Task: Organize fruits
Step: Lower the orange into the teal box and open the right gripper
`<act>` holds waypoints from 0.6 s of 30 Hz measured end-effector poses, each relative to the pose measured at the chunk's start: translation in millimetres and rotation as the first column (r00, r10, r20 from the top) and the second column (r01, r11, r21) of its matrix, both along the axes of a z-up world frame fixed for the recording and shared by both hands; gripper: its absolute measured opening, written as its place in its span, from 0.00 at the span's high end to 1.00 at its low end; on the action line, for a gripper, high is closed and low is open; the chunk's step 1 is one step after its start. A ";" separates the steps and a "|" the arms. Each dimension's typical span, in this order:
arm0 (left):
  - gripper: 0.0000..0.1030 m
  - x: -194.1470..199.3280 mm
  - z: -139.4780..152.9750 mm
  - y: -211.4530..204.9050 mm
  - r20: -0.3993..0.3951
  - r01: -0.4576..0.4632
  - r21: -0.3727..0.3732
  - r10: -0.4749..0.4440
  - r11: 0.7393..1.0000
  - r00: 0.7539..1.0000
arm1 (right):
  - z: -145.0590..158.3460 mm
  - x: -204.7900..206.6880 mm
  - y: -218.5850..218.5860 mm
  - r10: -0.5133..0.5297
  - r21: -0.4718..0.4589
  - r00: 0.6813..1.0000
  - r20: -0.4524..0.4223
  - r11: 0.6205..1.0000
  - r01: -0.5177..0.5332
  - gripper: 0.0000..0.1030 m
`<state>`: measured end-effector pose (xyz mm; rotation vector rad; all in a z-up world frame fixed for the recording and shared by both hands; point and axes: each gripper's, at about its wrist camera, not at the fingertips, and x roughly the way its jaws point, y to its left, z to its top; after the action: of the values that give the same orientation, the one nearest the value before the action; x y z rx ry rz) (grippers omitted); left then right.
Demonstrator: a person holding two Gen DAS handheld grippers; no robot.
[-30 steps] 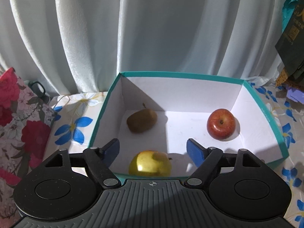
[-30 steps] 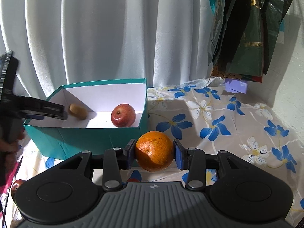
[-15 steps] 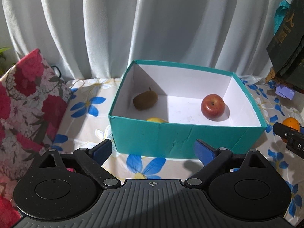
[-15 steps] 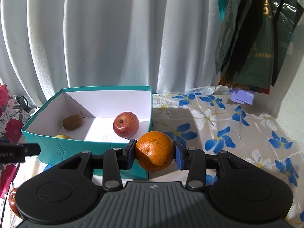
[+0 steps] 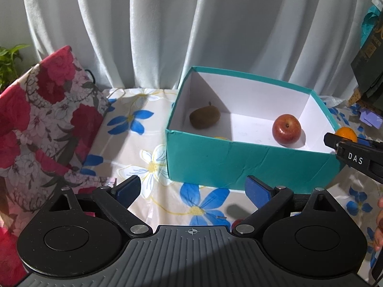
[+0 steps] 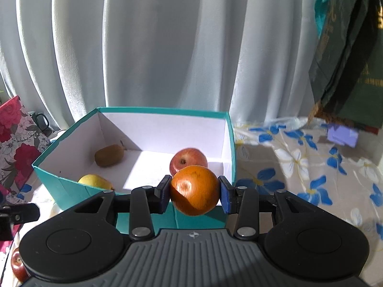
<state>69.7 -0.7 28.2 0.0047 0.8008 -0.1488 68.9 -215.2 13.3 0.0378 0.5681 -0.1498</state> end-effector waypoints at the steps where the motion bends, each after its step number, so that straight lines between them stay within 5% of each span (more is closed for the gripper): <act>1: 0.06 -0.2 -0.3 1.6 -0.001 -0.005 -0.001 0.005 1.000 1.000 | -0.4 3.1 0.1 -0.001 0.001 1.000 -0.003 1.000 0.001 0.61; 18: 0.06 -8.2 -11.1 18.4 -0.042 -0.039 0.033 0.041 0.999 0.998 | -26.7 42.4 -3.7 0.022 0.032 0.997 -0.079 0.999 -0.020 0.60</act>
<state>61.5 17.7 17.2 0.0160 0.8455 -0.0983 111.3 -218.8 -13.4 0.0566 0.6498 -0.1224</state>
